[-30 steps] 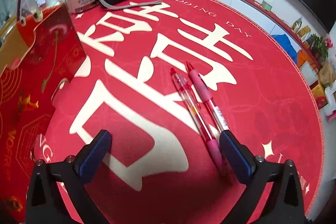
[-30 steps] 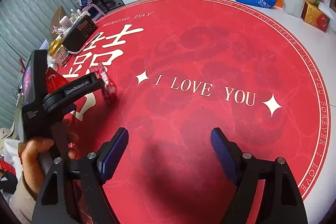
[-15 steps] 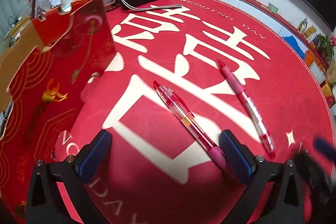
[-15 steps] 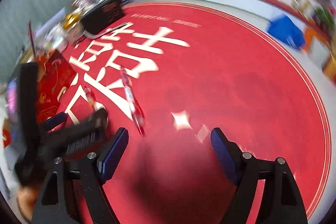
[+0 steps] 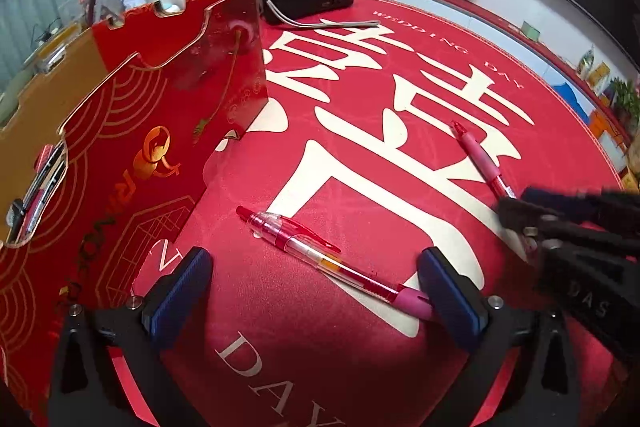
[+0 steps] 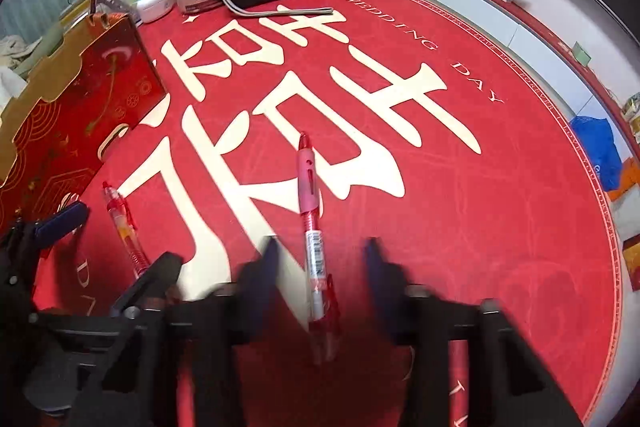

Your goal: Organize rigid objects

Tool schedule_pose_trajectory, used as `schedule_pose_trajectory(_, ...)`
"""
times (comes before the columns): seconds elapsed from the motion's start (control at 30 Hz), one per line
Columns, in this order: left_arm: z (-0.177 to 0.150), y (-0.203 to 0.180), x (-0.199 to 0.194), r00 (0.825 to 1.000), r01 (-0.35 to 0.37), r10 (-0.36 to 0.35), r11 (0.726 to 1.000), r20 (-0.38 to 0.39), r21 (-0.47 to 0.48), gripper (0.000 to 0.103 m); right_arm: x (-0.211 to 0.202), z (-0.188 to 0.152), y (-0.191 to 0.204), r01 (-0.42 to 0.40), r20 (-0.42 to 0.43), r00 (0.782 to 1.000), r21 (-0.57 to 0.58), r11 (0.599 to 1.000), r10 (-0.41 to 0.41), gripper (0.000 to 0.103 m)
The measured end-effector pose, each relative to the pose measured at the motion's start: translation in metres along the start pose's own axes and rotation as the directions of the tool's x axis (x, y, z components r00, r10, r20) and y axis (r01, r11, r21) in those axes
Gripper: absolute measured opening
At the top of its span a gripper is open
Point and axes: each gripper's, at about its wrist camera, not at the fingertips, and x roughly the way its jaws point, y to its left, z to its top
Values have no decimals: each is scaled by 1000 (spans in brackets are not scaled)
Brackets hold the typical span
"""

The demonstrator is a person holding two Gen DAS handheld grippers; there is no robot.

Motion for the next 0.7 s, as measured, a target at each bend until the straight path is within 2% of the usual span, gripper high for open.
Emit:
schedule_pose_trajectory(0.1,1,-5,1,1000,3,-3,1000,0,3,103,-8,-20,-11,43,-5,999,52,998,-43,11)
schedule_pose_trajectory(0.27,9,-41,7,994,106,-110,984,20,144,103,-33,-71,-46,0,-33,999,235,972,8,11)
schedule_pose_trajectory(0.33,9,-70,6,981,191,-196,944,-6,270,103,-43,-90,-56,2,-37,999,297,955,9,11)
schedule_pose_trajectory(0.4,6,-86,1,969,243,-246,914,-32,324,103,-51,-107,-64,-5,-34,999,348,938,18,11)
schedule_pose_trajectory(0.57,8,-72,-3,968,250,-251,953,-15,170,103,-58,-121,-61,5,4,1000,351,936,-7,11)
schedule_pose_trajectory(0.63,9,-70,-2,973,230,-229,963,-25,143,103,-58,-122,-52,46,9,999,314,948,-52,12)
schedule_pose_trajectory(0.7,9,-74,-1,984,179,-177,976,-30,126,103,-57,-122,-47,76,15,996,285,956,-84,12)
